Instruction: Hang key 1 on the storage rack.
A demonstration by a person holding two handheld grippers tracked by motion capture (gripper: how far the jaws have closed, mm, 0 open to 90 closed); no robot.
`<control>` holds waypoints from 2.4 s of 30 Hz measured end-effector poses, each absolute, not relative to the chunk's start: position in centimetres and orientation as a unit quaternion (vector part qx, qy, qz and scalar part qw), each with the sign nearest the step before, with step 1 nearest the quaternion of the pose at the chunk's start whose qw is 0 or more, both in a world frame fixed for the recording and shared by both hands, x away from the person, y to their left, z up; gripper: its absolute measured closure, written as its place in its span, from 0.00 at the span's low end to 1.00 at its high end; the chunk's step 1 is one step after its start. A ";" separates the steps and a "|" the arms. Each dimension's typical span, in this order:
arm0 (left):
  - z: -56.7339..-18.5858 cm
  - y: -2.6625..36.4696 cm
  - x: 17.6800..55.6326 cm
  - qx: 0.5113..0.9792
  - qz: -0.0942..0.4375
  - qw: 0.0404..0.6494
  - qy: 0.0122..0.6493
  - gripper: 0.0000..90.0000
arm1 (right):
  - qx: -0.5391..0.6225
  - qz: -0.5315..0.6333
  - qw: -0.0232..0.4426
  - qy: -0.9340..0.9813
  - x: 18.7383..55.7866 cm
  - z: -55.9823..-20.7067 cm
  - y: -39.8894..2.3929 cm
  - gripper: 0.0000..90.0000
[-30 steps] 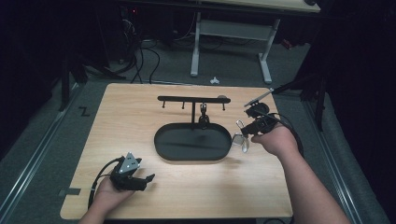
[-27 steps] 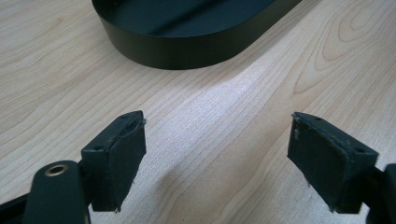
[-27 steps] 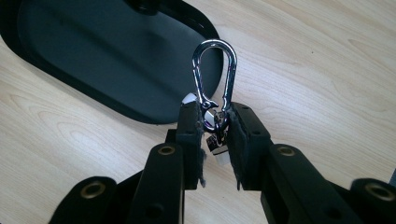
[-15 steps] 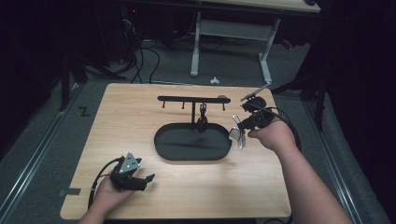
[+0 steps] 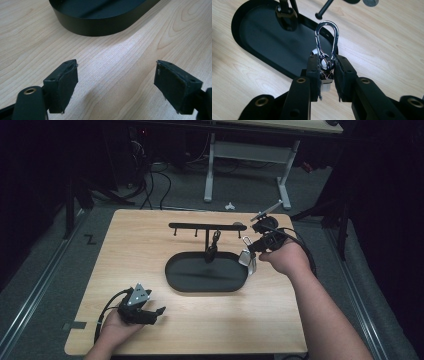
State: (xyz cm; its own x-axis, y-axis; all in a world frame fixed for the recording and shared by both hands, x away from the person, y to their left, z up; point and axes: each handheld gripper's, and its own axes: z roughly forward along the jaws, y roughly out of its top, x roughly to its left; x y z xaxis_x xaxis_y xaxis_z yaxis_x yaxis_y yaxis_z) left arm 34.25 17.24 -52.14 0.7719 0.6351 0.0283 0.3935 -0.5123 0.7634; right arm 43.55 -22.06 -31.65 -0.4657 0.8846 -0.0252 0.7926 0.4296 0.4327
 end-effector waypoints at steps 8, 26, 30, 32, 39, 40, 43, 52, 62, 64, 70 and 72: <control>-52.2 17.3 34.3 0.856 0.153 0.391 0.300 0.22 | 0.500 0.189 0.125 0.836 44.4 -31.6 -21.5 0.84; -52.1 17.6 34.1 0.855 0.151 0.391 0.304 0.22 | 0.500 0.189 0.130 0.835 45.8 -32.0 -20.0 0.84; -52.2 17.7 34.1 0.854 0.152 0.393 0.305 0.21 | 0.499 0.184 0.133 0.836 46.0 -32.1 -19.9 0.84; -52.2 17.7 34.1 0.855 0.151 0.393 0.304 0.21 | 0.500 0.184 0.132 0.836 46.0 -32.1 -19.9 0.84; -52.2 17.7 34.1 0.857 0.148 0.389 0.303 0.21 | 0.501 0.182 0.133 0.835 46.0 -32.4 -20.0 0.84; -52.3 17.7 34.1 0.856 0.150 0.390 0.304 0.21 | 0.501 0.181 0.133 0.836 46.0 -32.6 -20.0 0.84; -52.2 17.7 34.1 0.857 0.148 0.389 0.303 0.21 | 0.502 0.178 0.132 0.836 46.0 -33.1 -19.9 0.84; -52.4 17.7 34.0 0.857 0.147 0.388 0.305 0.21 | 0.508 0.178 0.133 0.833 46.3 -33.9 -19.8 0.84; -52.4 17.9 34.0 0.858 0.145 0.385 0.307 0.22 | 0.506 0.175 0.133 0.834 46.7 -34.6 -19.4 0.83; -52.4 17.9 34.0 0.858 0.145 0.385 0.307 0.21 | 0.506 0.175 0.133 0.834 46.7 -34.7 -19.4 0.83; -52.5 18.0 34.0 0.859 0.143 0.383 0.308 0.22 | 0.509 0.182 0.131 0.831 46.7 -34.6 -19.2 0.76; -52.6 18.0 34.0 0.860 0.143 0.382 0.308 0.22 | 0.510 0.182 0.133 0.830 46.6 -34.5 -19.3 0.72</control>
State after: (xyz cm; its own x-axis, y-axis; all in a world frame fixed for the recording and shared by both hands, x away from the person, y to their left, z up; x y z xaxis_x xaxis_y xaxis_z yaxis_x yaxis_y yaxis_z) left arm 33.99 17.96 -52.58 0.7694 0.6387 0.0106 0.4203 -0.5187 0.7445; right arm 46.62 -19.26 -34.51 -0.4442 0.8952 -0.0351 0.7983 0.4133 0.4381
